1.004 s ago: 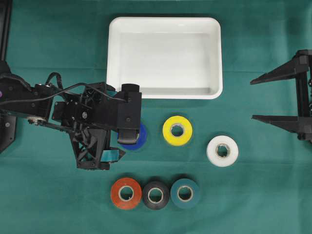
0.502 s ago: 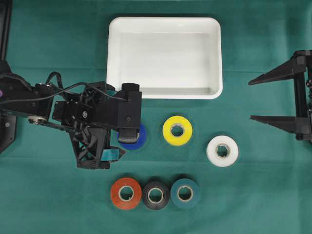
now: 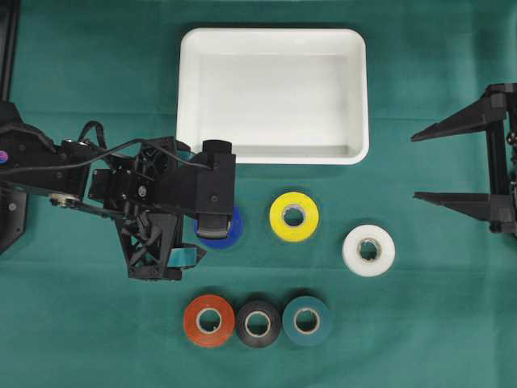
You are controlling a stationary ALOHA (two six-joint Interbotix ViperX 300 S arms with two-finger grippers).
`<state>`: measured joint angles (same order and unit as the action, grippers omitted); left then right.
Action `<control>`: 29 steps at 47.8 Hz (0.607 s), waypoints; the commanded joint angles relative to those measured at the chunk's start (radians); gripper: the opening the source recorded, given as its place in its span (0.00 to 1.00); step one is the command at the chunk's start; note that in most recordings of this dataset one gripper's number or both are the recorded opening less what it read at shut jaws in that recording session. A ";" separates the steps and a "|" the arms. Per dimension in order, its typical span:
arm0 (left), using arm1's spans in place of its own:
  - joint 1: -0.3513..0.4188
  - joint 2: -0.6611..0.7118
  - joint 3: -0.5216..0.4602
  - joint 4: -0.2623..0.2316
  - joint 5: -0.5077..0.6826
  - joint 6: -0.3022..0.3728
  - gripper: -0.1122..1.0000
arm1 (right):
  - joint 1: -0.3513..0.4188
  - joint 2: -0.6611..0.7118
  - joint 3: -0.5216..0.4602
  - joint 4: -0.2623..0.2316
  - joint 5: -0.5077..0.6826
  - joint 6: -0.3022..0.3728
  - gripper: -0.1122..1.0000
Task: Pick up the tape from a random location and place it into the white case.
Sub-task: 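Move the left gripper over the blue tape roll and lower it, then close the left gripper on the blue tape roll's rim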
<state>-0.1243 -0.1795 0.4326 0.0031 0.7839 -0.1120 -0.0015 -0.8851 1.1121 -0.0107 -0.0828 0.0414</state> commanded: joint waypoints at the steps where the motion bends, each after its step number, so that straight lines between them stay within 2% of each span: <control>1: 0.002 -0.005 -0.005 0.003 -0.017 -0.002 0.99 | -0.002 0.006 -0.029 0.000 -0.005 0.000 0.93; 29: 0.003 0.124 0.084 0.002 -0.170 0.000 0.99 | -0.002 0.017 -0.028 0.000 0.000 0.000 0.93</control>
<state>-0.1227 -0.0598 0.5170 0.0031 0.6473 -0.1135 -0.0015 -0.8774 1.1121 -0.0107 -0.0798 0.0414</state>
